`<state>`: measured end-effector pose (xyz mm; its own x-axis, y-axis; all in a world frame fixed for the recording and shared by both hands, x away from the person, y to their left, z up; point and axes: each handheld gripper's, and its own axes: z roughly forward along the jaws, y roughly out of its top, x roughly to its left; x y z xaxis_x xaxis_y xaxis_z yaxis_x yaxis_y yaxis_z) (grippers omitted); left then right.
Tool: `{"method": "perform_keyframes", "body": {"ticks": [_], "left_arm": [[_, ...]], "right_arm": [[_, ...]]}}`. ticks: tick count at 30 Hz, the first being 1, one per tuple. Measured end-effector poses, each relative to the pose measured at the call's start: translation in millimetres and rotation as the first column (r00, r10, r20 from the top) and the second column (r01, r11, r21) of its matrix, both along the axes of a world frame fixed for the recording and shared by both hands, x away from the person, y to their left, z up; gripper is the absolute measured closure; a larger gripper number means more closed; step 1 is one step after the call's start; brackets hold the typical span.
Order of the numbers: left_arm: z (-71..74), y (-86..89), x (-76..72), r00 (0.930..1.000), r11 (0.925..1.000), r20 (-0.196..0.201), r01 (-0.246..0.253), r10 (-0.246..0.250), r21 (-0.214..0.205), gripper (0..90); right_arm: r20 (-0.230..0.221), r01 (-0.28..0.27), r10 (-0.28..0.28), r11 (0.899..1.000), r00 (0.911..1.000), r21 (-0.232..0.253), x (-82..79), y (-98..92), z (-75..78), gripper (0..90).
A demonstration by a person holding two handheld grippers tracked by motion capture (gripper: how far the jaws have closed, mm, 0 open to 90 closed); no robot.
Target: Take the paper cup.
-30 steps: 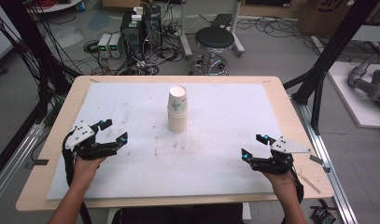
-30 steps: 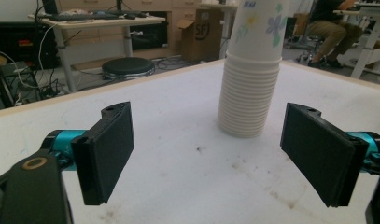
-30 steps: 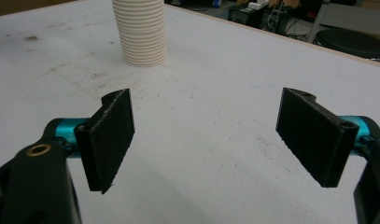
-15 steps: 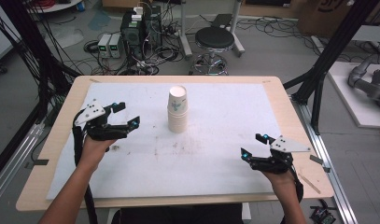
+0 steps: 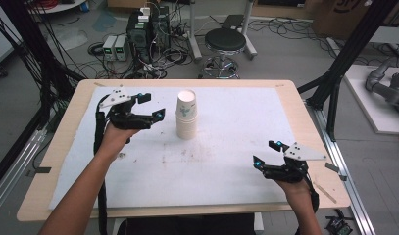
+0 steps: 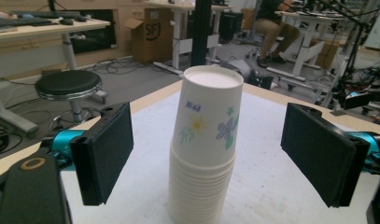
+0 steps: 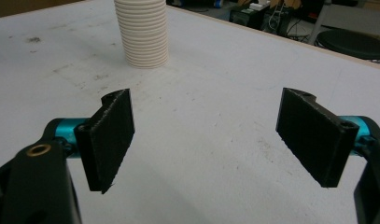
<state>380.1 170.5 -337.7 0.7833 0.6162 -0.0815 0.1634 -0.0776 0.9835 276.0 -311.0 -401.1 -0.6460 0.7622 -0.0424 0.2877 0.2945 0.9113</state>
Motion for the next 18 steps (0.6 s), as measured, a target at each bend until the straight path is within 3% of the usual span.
{"method": "perform_keyframes", "body": {"ticks": [13, 18], "left_arm": [[11.1, -39.1, 29.9, 0.9983, 0.9984, -0.036, 0.047, -0.046, 0.032, 16.7], [9.3, -59.8, 42.5, 0.9962, 0.9955, -0.069, 0.059, -0.053, 0.074, 16.6]], "right_arm": [[-0.01, 0.001, -0.001, 1.0, 1.0, 0.01, 0.0, -0.4, 1.1, 19.6], [-0.01, -0.002, 0.002, 1.0, 0.9999, 0.01, 0.6, 0.6, 0.5, 19.6]]}}
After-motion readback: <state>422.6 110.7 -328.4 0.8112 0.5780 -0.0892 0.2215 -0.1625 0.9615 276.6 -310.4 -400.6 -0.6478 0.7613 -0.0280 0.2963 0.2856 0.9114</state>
